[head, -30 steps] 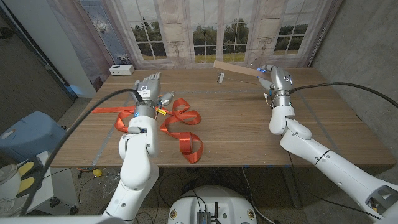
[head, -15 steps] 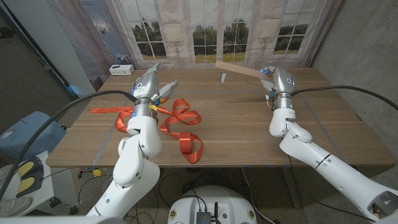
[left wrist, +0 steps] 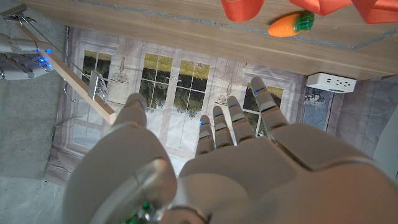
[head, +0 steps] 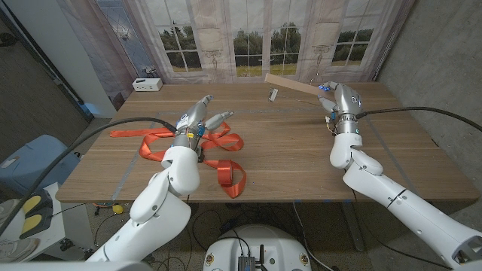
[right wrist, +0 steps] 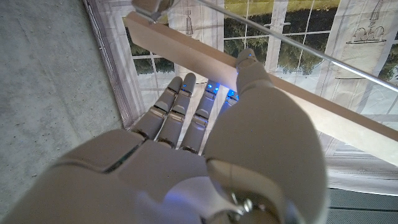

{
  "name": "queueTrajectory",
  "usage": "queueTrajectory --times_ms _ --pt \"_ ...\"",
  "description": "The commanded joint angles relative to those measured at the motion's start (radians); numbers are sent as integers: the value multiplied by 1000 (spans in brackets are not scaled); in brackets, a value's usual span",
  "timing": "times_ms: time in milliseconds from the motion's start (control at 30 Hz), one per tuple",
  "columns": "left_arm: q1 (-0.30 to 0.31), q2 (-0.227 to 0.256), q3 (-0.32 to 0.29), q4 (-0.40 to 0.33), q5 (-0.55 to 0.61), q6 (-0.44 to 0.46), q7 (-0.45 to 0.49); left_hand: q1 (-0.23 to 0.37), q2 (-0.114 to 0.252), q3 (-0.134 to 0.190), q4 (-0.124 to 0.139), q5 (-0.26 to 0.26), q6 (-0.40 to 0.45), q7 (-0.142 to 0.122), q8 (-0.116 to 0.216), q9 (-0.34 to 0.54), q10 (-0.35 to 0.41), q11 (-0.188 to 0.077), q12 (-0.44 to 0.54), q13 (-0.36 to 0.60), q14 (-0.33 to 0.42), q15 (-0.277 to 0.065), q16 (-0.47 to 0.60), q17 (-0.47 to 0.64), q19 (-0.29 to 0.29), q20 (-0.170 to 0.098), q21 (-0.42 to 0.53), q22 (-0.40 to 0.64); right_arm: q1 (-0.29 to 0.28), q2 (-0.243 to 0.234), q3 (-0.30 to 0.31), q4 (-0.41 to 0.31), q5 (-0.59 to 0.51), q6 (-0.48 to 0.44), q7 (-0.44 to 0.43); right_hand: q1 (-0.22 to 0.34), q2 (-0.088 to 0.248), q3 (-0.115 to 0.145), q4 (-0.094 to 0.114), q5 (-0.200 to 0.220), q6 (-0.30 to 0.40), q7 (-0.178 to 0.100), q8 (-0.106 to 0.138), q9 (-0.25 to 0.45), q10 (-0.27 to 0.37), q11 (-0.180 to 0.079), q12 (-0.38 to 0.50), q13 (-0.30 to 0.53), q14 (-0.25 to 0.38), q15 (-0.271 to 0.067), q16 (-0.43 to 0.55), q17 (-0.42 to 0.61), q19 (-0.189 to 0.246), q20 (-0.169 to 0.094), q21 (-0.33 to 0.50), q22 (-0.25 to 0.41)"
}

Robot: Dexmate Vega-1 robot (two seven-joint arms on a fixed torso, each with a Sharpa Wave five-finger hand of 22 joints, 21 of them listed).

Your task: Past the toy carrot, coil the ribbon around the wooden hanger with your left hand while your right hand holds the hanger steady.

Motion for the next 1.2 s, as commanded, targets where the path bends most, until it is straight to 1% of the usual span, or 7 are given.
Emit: queueTrajectory --times_ms 33,233,500,600,700,967,1200 --pt "-121 186 165 -116 -82 268 -78 1 -5 -4 -3 1 -26 -3 -6 2 -17 -4 -1 2 -7 -7 2 0 4 4 -8 2 -54 -27 40 -35 17 12 -17 35 39 1 3 6 183 142 3 29 7 0 4 4 11 -169 -1 3 10 -37 4 3" --pt "-238 353 246 -187 -132 348 -176 48 0 9 -26 6 -24 -21 4 1 -43 -27 -8 2 -40 -16 -5 -2 -37 3 -36 0 -64 -35 48 -30 26 28 -16 35 39 -2 3 5 184 141 4 29 6 0 3 4 11 -168 -2 4 10 -36 4 3" --pt "-550 535 571 -264 41 454 -386 224 37 60 -51 9 -15 -87 11 0 -38 -116 0 -8 -116 -96 -10 -7 -104 -46 -93 -1 -74 -35 52 -33 26 34 -21 36 40 -4 4 5 186 142 4 28 8 3 1 4 13 -169 -4 6 11 -34 6 3" --pt "-711 565 739 -273 229 482 -606 282 36 70 -53 7 -42 -116 5 0 -65 -142 -9 -12 -159 -107 -15 -9 -129 -70 -113 -1 -81 -31 53 -42 21 27 -29 37 40 -5 4 5 185 142 3 28 8 2 1 5 13 -169 -5 6 9 -35 6 3" --pt "-779 565 796 -253 425 469 -847 312 22 68 -53 6 -54 -129 6 0 -81 -156 -12 -14 -199 -106 -20 -11 -152 -80 -128 -2 -87 -22 55 -49 17 14 -40 38 41 -5 5 5 183 141 3 29 7 1 0 5 12 -168 -7 5 7 -36 6 3" --pt "-685 474 526 -143 745 197 -1424 336 -29 42 -42 13 -75 -148 6 1 -125 -183 -20 -18 -289 -91 -23 -12 -211 -86 -168 -2 -99 5 55 -73 2 -32 -68 39 41 -8 5 5 184 144 3 29 11 4 0 6 13 -168 -8 7 7 -33 8 3" --pt "-541 370 272 -89 765 -58 -1563 355 -36 36 -39 20 -85 -168 7 2 -130 -195 -17 -20 -317 -89 -21 -13 -237 -81 -186 -3 -111 25 50 -90 -11 -65 -88 39 41 -10 5 5 185 142 3 29 11 4 -1 6 15 -168 -8 9 7 -32 9 3"
